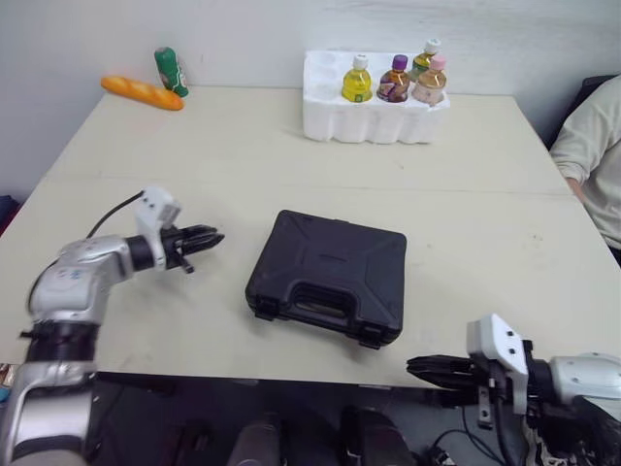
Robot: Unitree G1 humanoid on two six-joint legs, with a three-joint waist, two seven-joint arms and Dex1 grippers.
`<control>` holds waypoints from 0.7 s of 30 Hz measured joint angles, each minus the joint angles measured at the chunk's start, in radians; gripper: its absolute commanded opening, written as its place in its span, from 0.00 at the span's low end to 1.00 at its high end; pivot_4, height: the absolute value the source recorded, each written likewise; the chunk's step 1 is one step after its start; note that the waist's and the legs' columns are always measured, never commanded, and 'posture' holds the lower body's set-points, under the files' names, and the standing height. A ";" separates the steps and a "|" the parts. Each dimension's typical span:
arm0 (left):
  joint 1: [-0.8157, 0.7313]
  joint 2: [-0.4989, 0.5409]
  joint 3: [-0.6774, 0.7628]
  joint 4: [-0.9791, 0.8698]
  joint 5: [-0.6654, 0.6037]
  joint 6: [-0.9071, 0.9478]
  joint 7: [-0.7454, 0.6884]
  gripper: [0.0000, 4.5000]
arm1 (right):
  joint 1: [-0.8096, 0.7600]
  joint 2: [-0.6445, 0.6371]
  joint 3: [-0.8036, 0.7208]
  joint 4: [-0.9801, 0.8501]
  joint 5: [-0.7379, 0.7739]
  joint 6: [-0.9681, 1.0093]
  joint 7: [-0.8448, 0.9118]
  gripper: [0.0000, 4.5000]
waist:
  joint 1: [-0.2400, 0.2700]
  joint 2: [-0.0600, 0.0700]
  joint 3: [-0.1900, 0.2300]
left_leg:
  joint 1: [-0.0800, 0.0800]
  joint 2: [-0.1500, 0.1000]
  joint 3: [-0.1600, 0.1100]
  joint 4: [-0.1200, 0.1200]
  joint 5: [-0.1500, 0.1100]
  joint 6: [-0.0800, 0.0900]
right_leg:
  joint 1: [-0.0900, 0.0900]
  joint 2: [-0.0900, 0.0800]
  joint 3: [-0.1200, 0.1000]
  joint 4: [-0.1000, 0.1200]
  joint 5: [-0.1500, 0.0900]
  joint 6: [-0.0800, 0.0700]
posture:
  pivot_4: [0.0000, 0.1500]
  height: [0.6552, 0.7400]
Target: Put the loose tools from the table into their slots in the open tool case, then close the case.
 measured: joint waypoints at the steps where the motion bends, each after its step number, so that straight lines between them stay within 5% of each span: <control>1: -0.038 -0.022 -0.014 0.050 0.019 -0.020 0.003 0.01 | -0.007 0.000 0.011 0.011 -0.010 0.001 0.003 0.00 | 0.000 0.000 0.000 | 0.000 0.000 0.000 0.000 0.001 0.002 | 0.000 0.000 0.000 0.000 0.000 0.000 | 1.00 0.96; 12: -0.430 -0.267 -0.086 0.682 0.213 -0.332 0.044 0.01 | -0.258 0.027 0.181 0.173 -0.091 0.034 0.049 0.00 | -0.003 -0.005 0.002 | -0.002 0.000 0.004 0.002 0.002 0.005 | -0.001 0.002 -0.015 0.004 0.001 0.003 | 1.00 0.96; 21: -0.499 -0.299 -0.108 0.838 0.327 -0.512 0.047 0.01 | -0.387 0.032 0.267 0.254 -0.135 0.070 0.130 0.00 | -0.003 -0.007 0.004 | -0.003 0.000 0.003 0.003 0.002 0.005 | -0.001 -0.001 -0.021 0.004 0.002 0.003 | 1.00 0.96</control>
